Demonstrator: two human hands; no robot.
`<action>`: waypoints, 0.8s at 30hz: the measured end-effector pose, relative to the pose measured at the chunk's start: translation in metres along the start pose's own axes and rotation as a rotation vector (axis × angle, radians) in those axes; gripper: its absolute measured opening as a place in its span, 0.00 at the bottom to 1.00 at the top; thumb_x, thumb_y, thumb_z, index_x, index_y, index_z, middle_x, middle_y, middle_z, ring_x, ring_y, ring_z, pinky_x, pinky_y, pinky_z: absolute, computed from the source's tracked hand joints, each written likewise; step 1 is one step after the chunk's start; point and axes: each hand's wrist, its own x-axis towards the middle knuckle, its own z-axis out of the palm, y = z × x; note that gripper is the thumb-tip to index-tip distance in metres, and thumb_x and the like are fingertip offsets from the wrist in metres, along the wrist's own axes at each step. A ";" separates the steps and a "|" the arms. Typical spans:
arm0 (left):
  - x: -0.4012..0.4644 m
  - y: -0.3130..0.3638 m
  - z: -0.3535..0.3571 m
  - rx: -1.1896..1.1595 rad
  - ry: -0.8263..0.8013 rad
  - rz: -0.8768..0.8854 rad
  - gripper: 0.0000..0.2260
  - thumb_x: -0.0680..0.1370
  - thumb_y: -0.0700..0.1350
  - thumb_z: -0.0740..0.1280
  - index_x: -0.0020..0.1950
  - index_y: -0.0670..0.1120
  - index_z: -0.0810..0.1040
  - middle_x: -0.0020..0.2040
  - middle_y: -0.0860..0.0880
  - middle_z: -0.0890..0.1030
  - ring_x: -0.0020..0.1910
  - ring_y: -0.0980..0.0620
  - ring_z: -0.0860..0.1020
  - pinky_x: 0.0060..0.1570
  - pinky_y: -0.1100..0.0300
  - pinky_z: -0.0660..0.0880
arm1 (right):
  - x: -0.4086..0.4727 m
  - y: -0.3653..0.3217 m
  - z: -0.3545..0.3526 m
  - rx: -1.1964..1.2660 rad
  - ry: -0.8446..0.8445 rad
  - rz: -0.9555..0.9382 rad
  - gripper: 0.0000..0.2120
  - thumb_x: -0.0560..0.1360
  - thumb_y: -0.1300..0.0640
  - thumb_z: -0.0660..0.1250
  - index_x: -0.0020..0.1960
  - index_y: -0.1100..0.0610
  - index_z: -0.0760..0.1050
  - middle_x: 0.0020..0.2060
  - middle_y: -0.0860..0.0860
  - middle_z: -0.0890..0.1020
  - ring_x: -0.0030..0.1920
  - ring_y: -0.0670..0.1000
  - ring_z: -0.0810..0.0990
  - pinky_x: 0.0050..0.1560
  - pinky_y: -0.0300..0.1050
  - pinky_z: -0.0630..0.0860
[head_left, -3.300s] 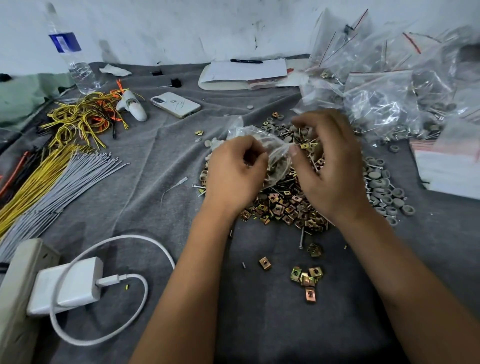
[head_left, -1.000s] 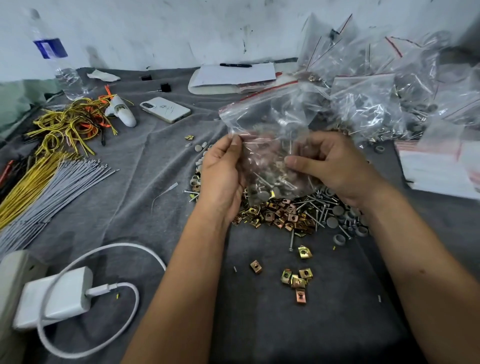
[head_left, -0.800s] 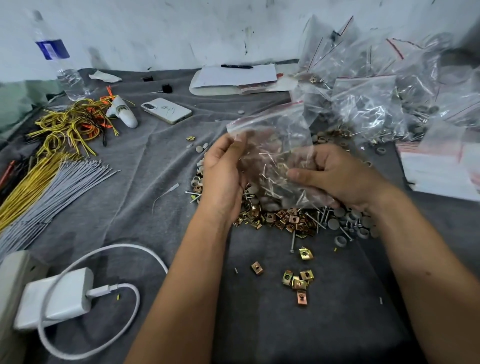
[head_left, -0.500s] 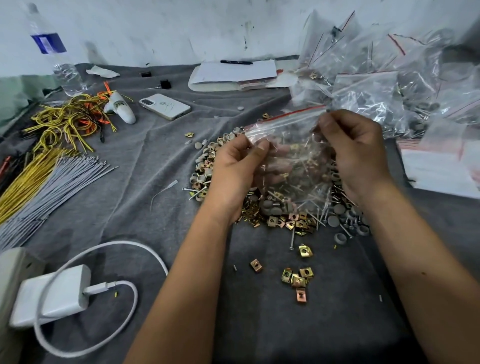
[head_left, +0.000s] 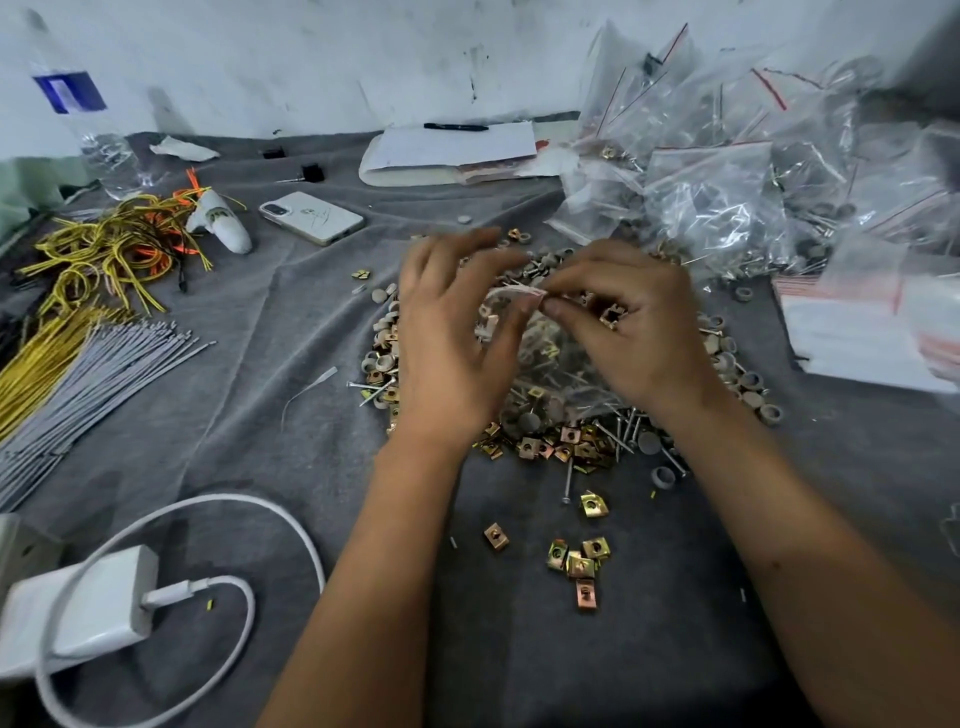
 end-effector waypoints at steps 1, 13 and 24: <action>0.000 0.000 0.001 -0.031 -0.019 0.023 0.08 0.81 0.45 0.73 0.57 0.42 0.85 0.58 0.47 0.83 0.62 0.46 0.77 0.64 0.55 0.70 | 0.000 -0.002 0.000 0.009 0.009 0.002 0.07 0.74 0.60 0.76 0.52 0.59 0.85 0.47 0.47 0.84 0.48 0.47 0.83 0.50 0.42 0.79; 0.001 0.005 -0.001 -0.225 0.062 -0.171 0.02 0.79 0.41 0.73 0.49 0.45 0.85 0.44 0.56 0.83 0.46 0.51 0.81 0.48 0.50 0.79 | -0.002 0.001 -0.005 0.244 0.016 0.189 0.06 0.75 0.52 0.77 0.49 0.52 0.82 0.35 0.53 0.83 0.34 0.56 0.82 0.33 0.51 0.78; -0.003 0.002 0.003 -0.182 -0.185 -0.096 0.02 0.76 0.39 0.75 0.47 0.41 0.84 0.41 0.50 0.83 0.42 0.47 0.80 0.44 0.46 0.77 | -0.002 0.004 -0.006 0.296 -0.057 0.158 0.03 0.79 0.59 0.72 0.51 0.57 0.83 0.44 0.49 0.85 0.46 0.49 0.84 0.46 0.39 0.79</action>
